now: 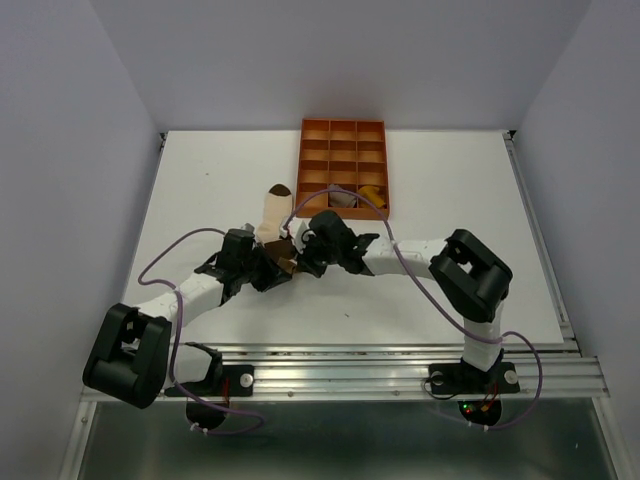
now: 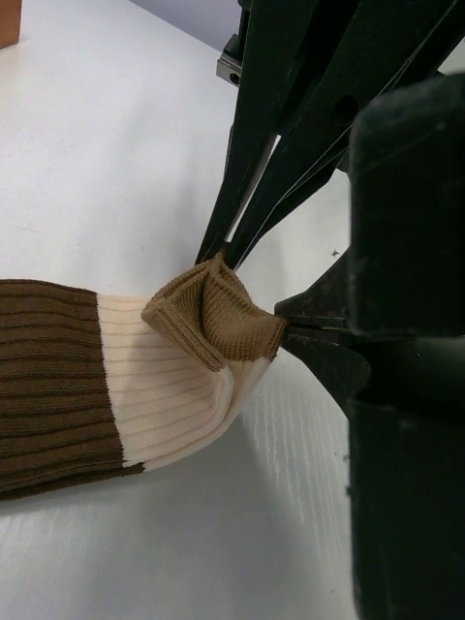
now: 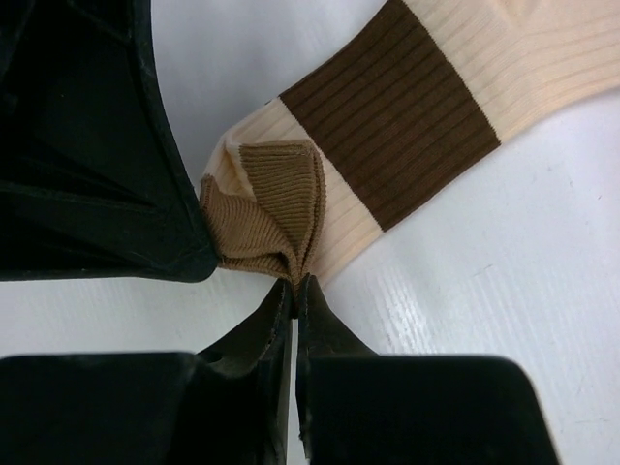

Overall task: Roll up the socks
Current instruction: Roll the sock at the center of the board.

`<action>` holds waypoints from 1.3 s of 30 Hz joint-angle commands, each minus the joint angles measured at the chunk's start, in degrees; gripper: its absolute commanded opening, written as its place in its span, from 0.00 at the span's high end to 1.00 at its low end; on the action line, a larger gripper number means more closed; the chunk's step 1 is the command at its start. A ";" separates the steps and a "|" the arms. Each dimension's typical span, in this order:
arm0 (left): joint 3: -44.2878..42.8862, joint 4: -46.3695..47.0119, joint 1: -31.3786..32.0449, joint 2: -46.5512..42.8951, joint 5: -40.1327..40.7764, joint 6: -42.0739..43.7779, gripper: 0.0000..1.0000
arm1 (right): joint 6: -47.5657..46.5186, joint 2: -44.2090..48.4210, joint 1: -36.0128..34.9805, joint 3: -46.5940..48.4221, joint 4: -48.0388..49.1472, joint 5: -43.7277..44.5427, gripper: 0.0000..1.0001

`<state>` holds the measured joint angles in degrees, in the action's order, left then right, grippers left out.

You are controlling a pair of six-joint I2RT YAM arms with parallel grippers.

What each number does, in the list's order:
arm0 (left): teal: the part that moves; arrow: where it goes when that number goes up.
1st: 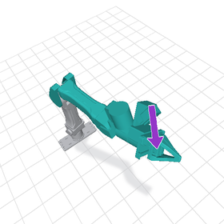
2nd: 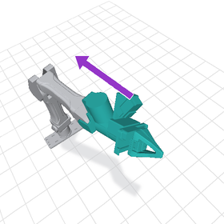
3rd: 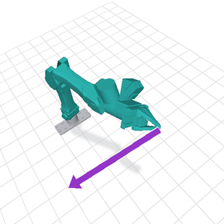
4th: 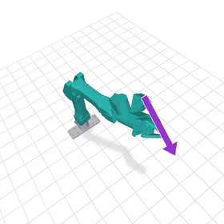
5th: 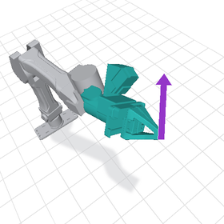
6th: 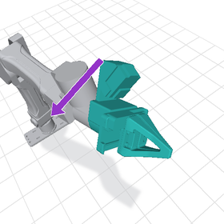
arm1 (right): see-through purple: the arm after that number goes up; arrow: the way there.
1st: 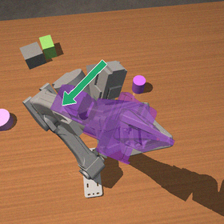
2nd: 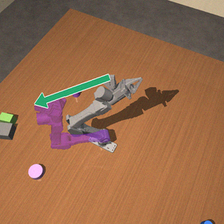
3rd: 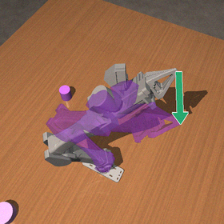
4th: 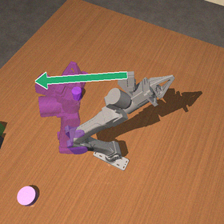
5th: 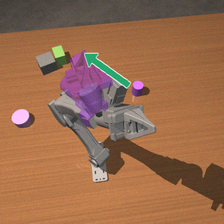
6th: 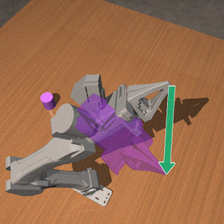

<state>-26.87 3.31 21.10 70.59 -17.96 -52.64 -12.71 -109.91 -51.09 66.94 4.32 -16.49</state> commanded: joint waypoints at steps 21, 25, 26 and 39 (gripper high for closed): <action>1.92 -6.20 -0.27 -5.98 -2.88 5.62 0.80 | 18.78 -3.46 -0.59 16.54 -29.53 -8.11 0.99; 1.56 -8.58 -0.27 -9.32 -0.77 5.80 0.46 | 17.98 -7.24 -0.59 21.02 -32.44 -8.73 0.99; 1.47 -9.28 -0.27 -10.02 0.10 5.80 0.34 | 17.98 -8.64 -0.59 21.82 -33.49 -8.56 0.99; 1.30 -11.22 -0.27 -16.54 3.63 6.06 0.43 | 17.37 -12.00 0.03 26.31 -36.05 -9.08 0.99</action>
<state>-24.47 -9.72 20.88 54.68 -14.57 -47.40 5.39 -121.01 -51.07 90.15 -31.05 -24.67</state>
